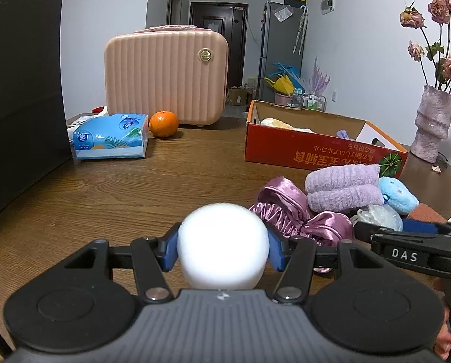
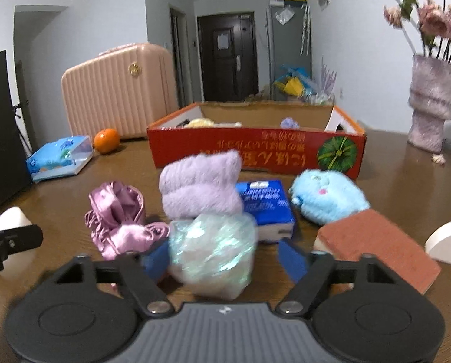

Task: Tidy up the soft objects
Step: 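Grasp the white round sponge with the left gripper while the right grasps the clear bag, then carry the white sponge and clear plastic bag with both grippers toward the box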

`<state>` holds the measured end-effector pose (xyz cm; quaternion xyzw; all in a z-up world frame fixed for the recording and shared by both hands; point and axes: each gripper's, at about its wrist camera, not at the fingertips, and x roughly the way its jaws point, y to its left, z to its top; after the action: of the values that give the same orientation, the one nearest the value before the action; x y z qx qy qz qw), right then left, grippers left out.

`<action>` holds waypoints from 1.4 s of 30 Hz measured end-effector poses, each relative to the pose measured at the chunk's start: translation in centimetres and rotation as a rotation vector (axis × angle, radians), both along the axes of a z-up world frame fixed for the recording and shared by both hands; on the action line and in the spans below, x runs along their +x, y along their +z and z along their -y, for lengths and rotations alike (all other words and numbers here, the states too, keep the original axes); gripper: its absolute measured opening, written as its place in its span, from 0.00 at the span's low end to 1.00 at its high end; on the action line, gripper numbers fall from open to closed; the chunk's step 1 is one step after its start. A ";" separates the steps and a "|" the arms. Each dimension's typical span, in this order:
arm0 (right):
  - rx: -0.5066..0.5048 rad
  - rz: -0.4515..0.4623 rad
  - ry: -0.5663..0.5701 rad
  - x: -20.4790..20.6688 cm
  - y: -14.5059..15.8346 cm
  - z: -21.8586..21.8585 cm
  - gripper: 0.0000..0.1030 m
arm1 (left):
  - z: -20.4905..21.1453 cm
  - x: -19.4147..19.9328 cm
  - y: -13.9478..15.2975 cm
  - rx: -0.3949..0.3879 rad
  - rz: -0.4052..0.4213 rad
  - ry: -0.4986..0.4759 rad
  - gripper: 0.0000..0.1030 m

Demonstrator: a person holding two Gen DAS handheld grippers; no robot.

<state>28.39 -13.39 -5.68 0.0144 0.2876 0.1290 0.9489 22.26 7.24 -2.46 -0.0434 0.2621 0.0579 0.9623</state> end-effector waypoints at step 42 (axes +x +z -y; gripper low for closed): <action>0.082 0.266 -0.025 -1.7 5.1 3.3 0.38 | 2.5 2.9 4.8 0.028 0.117 -0.058 0.55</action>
<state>26.70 -16.74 -0.62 0.0395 0.1535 0.1293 0.9789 25.15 4.78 2.38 -0.0258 0.2058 0.0308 0.9778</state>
